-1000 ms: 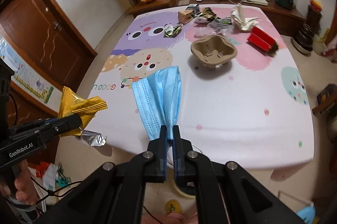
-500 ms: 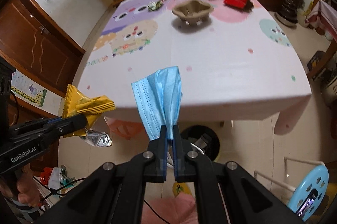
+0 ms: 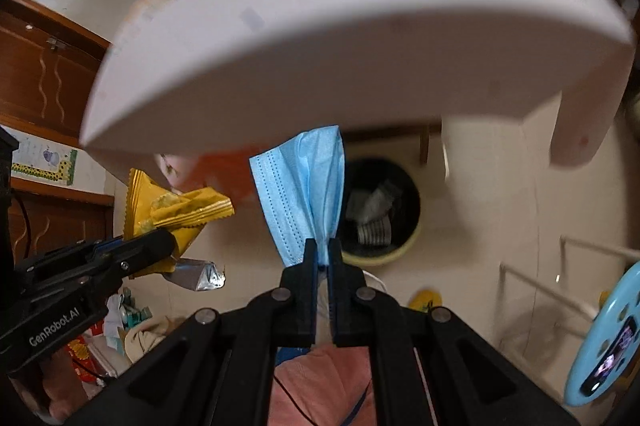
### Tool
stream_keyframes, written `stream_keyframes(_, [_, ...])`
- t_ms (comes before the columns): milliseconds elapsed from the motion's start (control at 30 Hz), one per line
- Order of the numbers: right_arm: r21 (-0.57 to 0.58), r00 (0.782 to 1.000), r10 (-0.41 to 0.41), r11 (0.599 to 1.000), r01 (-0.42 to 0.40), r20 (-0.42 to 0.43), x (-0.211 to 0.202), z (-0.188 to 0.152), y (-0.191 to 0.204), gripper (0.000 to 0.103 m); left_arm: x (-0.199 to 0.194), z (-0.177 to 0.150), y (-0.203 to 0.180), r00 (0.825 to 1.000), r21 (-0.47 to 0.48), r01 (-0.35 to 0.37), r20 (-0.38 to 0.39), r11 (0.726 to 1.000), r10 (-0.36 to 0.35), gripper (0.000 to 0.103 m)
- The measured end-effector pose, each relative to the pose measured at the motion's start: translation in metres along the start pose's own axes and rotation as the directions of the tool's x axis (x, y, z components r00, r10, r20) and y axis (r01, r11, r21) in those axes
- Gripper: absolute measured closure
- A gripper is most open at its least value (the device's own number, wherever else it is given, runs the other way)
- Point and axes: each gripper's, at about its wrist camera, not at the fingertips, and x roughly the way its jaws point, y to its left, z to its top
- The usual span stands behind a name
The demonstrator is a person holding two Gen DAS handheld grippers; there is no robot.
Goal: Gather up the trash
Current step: 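Carry the wrapper and mask down over the trash bin, then open both tools over the bin to drop wrapper and mask, then raise both tools back over the table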
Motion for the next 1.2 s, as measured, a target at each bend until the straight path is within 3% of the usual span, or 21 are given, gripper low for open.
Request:
stream_keyframes(267, [0.072, 0.990, -0.009, 0.997, 0.019, -0.142, 0.116, -0.014, -0.055, 0.099, 0.119, -0.006, 0.013, 0.997, -0.043, -0.035, -0.067, 0.998, 0.033, 0.095])
stream_keyframes(533, [0.095, 0.984, -0.025, 0.995, 0.042, -0.177, 0.216, -0.010, -0.086, 0.098, 0.209, 0.001, 0.031, 0.996, -0.059, -0.052, -0.074, 0.997, 0.047, 0.093])
stream_keyframes(600, [0.098, 0.984, -0.024, 0.994, 0.043, -0.178, 0.232, -0.007, -0.090, 0.098, 0.225, 0.004, 0.034, 0.996, -0.058, -0.051, -0.070, 0.997, 0.047, 0.084])
stream_keyframes(733, [0.092, 0.984, -0.024, 0.995, 0.040, -0.175, 0.265, 0.003, -0.096, 0.095, 0.248, 0.009, 0.039, 0.997, -0.037, -0.054, -0.053, 0.998, 0.052, 0.069])
stream_keyframes(800, [0.096, 0.986, -0.004, 0.995, 0.021, -0.168, 0.271, 0.007, -0.096, 0.094, 0.254, 0.010, 0.042, 0.997, -0.029, -0.053, -0.052, 0.998, 0.051, 0.055])
stream_keyframes(900, [0.103, 0.987, 0.015, 0.995, 0.002, -0.160, 0.280, 0.012, -0.096, 0.083, 0.255, 0.012, 0.047, 0.998, -0.019, -0.061, -0.036, 0.998, 0.061, 0.046])
stream_keyframes(1033, [0.122, 0.988, 0.014, 0.993, 0.005, -0.156, 0.284, 0.015, -0.093, 0.068, 0.248, 0.013, 0.054, 0.999, -0.022, -0.046, -0.020, 0.999, 0.045, 0.042])
stream_keyframes(1200, [0.144, 0.984, 0.013, 0.990, 0.013, -0.178, 0.286, 0.011, -0.090, 0.066, 0.237, 0.013, 0.061, 0.999, -0.019, -0.048, 0.001, 0.999, 0.048, 0.042])
